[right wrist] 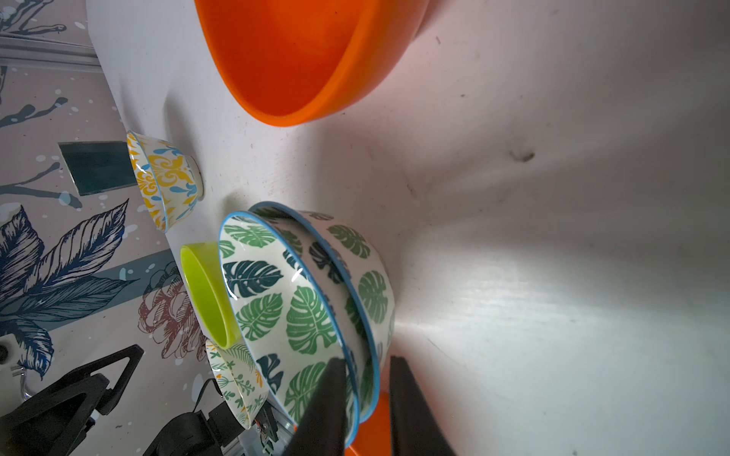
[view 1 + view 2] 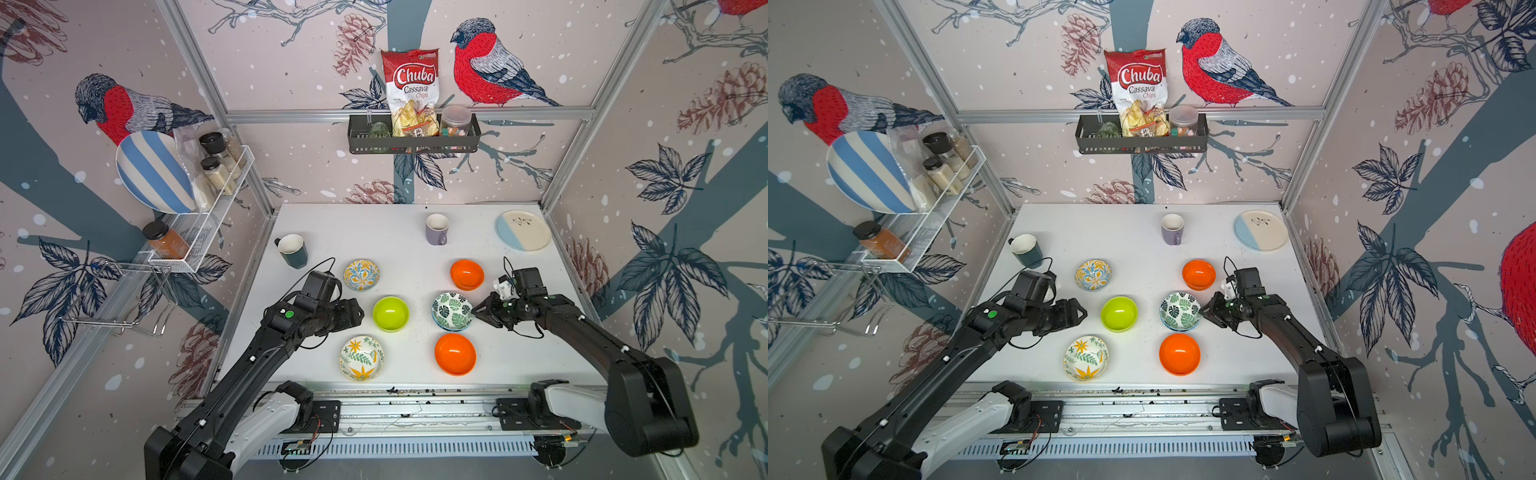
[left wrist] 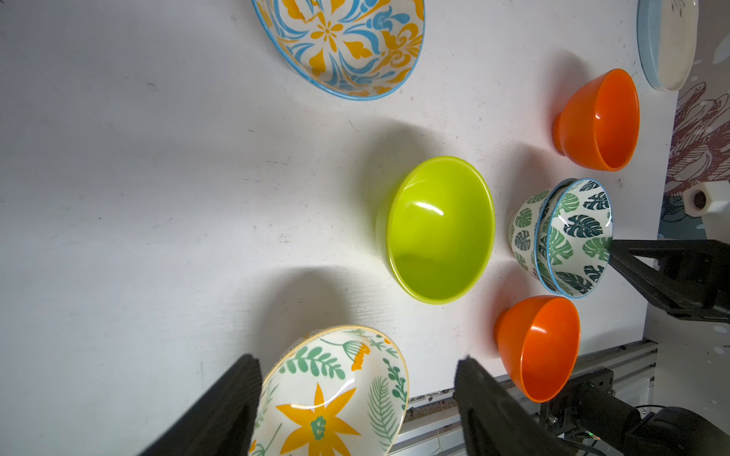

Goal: Stack the bowls
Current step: Place the bowl on the bowl.

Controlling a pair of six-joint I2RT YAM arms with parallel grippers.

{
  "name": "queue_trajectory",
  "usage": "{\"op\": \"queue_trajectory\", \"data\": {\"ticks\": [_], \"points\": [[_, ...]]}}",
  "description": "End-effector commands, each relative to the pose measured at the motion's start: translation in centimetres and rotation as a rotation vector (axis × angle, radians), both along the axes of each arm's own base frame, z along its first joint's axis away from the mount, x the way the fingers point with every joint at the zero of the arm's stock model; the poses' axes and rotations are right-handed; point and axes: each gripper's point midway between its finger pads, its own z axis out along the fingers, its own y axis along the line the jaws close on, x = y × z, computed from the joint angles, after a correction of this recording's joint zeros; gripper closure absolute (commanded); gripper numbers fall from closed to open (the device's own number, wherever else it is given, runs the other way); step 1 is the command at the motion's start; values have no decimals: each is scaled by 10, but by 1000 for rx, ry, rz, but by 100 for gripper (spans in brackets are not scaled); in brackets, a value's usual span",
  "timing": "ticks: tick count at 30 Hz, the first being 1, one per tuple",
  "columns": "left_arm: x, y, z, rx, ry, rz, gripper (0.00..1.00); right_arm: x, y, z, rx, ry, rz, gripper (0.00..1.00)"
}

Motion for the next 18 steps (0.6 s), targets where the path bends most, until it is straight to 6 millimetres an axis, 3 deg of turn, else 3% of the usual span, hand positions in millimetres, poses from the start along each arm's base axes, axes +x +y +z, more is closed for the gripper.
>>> {"op": "queue_trajectory", "data": {"ticks": [1, 18], "points": [[1, 1, 0, 10, -6, 2, 21, 1, 1, 1, -1, -14, 17, 78], [-1, 6, -1, 41, -3, 19, 21, 2, 3, 6, 16, -27, 19, 77]]}}
